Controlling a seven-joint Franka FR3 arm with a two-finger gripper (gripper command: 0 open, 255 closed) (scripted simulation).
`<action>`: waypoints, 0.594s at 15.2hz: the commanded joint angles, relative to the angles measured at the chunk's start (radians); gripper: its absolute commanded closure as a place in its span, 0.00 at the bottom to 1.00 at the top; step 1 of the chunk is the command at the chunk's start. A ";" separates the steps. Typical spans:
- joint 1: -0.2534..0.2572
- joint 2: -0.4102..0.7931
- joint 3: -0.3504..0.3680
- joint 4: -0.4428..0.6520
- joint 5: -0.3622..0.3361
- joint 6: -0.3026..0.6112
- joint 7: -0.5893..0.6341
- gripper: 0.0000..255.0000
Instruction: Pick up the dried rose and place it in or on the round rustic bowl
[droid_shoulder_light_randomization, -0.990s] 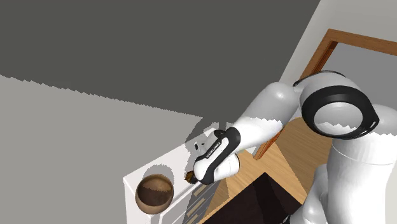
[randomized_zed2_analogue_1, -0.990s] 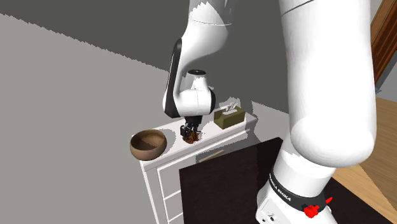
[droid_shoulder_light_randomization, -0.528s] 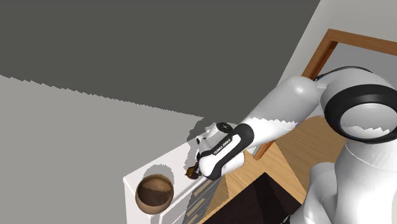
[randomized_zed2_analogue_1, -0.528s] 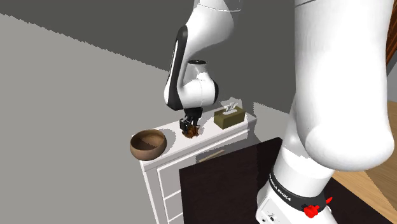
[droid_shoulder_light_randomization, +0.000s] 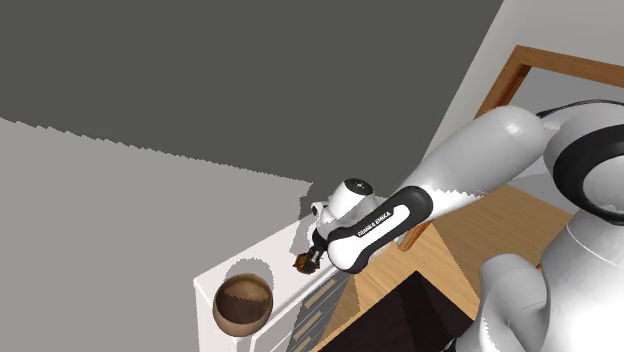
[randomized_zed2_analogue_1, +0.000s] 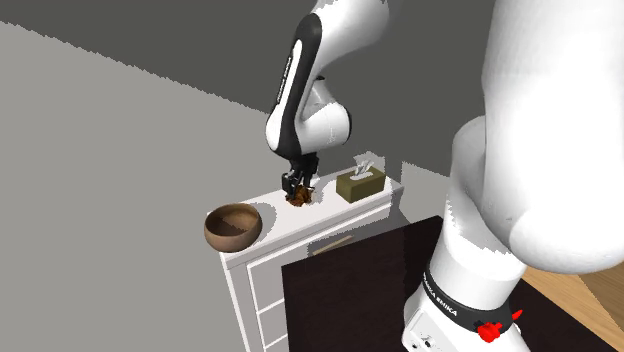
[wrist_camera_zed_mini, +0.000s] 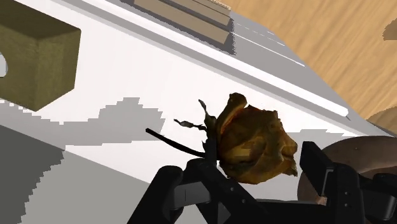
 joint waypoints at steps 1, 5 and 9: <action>0.045 -0.040 -0.062 -0.009 -0.096 -0.025 0.072 1.00; 0.080 -0.123 -0.133 -0.011 -0.283 -0.085 0.207 1.00; 0.062 -0.204 -0.138 -0.005 -0.423 -0.155 0.305 1.00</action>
